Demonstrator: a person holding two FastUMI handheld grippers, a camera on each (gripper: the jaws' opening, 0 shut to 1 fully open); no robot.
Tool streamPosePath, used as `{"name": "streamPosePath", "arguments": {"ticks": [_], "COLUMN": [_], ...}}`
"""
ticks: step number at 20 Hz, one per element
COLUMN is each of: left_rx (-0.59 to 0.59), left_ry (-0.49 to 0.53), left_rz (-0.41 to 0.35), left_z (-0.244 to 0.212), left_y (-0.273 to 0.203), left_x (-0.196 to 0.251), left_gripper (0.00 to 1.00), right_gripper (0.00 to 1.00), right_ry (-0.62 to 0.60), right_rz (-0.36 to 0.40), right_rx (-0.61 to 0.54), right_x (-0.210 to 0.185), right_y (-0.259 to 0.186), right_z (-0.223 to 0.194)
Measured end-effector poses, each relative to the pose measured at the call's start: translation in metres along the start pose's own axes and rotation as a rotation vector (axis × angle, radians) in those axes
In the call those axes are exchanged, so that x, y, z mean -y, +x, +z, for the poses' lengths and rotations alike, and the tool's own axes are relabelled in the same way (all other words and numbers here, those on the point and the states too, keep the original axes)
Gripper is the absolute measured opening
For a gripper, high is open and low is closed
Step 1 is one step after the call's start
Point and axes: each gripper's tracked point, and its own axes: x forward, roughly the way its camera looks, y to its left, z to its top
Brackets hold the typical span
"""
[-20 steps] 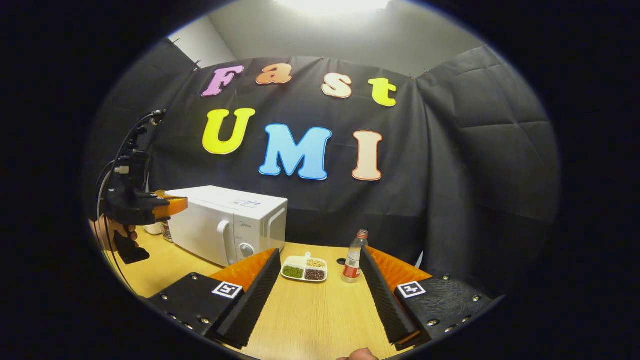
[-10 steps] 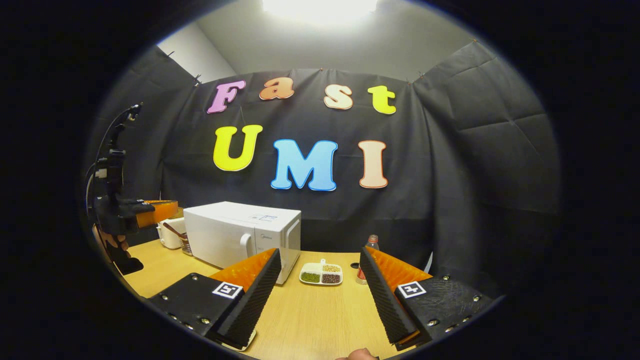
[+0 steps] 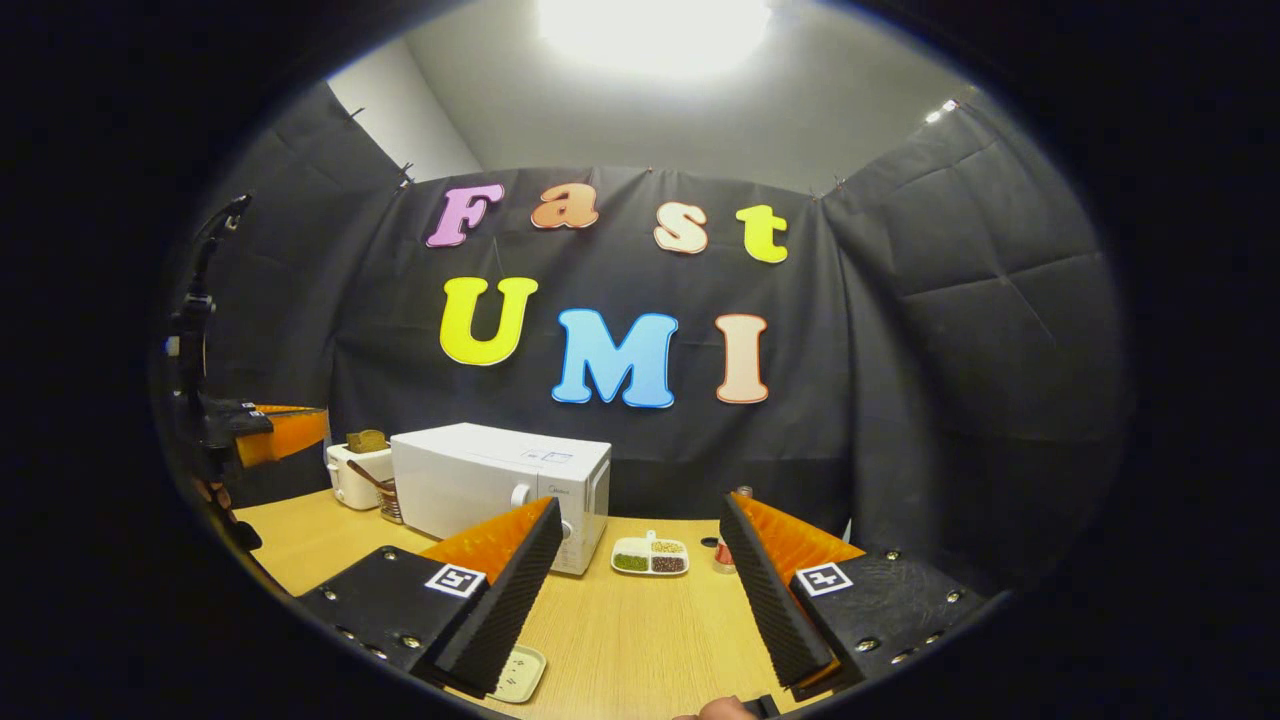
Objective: Open the microwave oven with the left hand, put the food in, and close the microwave oven.
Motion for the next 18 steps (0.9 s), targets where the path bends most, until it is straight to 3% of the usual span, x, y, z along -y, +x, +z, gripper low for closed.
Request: {"name": "streamPosePath", "arguments": {"ticks": [4, 7, 9, 13, 15, 18], "left_rx": [0.003, 0.014, 0.031, 0.059, 0.065, 0.072], "left_ry": [0.011, 0.015, 0.007, -0.017, -0.011, -0.004], "left_rz": [0.004, -0.006, -0.023, -0.034, -0.033, -0.032], "left_z": [0.000, 0.006, 0.013, 0.020, 0.022, 0.023], "left_y": [-0.026, -0.040, -0.048, -0.061, -0.064, -0.066], "left_x": [-0.011, -0.013, -0.009, -0.005, -0.005, -0.005], "left_gripper": [0.09, 0.15, 0.34, 0.85, 0.95, 0.96], "right_gripper": [0.97, 0.97, 0.97, 0.97, 0.97, 0.97], "right_ry": [-0.005, -0.003, -0.004, 0.013, 0.023, 0.029], "right_rz": [-0.026, -0.037, -0.043, -0.056, -0.065, -0.079], "right_rx": [0.009, 0.028, 0.036, 0.039, 0.044, 0.056], "right_x": [-0.003, -0.008, -0.010, -0.011, -0.010, -0.006], "right_y": [-0.029, -0.049, -0.060, -0.074, -0.079, -0.083], "right_z": [0.006, 0.014, 0.017, 0.020, 0.021, 0.025]}}
